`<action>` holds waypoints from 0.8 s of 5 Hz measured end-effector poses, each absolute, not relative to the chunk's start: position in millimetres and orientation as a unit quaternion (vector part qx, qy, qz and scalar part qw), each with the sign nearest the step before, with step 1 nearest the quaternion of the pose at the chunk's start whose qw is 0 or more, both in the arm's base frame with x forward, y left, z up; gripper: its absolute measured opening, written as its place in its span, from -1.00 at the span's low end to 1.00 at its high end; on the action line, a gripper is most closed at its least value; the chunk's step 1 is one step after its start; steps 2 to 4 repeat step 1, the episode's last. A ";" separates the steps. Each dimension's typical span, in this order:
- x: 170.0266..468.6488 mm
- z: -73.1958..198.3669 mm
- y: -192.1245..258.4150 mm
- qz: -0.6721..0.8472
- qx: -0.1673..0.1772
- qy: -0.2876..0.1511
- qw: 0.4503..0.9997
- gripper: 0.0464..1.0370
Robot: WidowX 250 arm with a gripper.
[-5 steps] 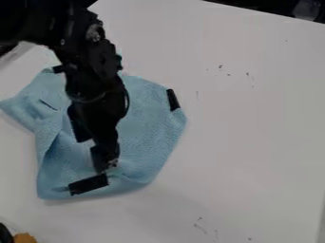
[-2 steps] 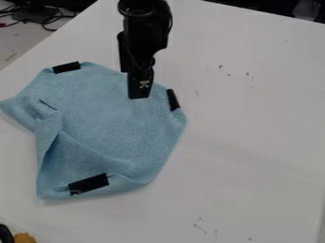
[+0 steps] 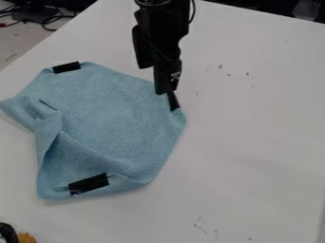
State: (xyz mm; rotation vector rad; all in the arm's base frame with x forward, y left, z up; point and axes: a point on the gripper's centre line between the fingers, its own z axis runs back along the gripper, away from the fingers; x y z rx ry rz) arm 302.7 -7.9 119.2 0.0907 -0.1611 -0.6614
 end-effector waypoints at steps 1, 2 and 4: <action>292.6 126.8 -31.6 -0.247 0.031 -0.067 0.966 0.93; 292.6 126.8 -31.6 -0.247 0.031 -0.067 0.966 0.93; 292.6 126.8 -31.6 -0.247 0.031 -0.067 0.966 0.93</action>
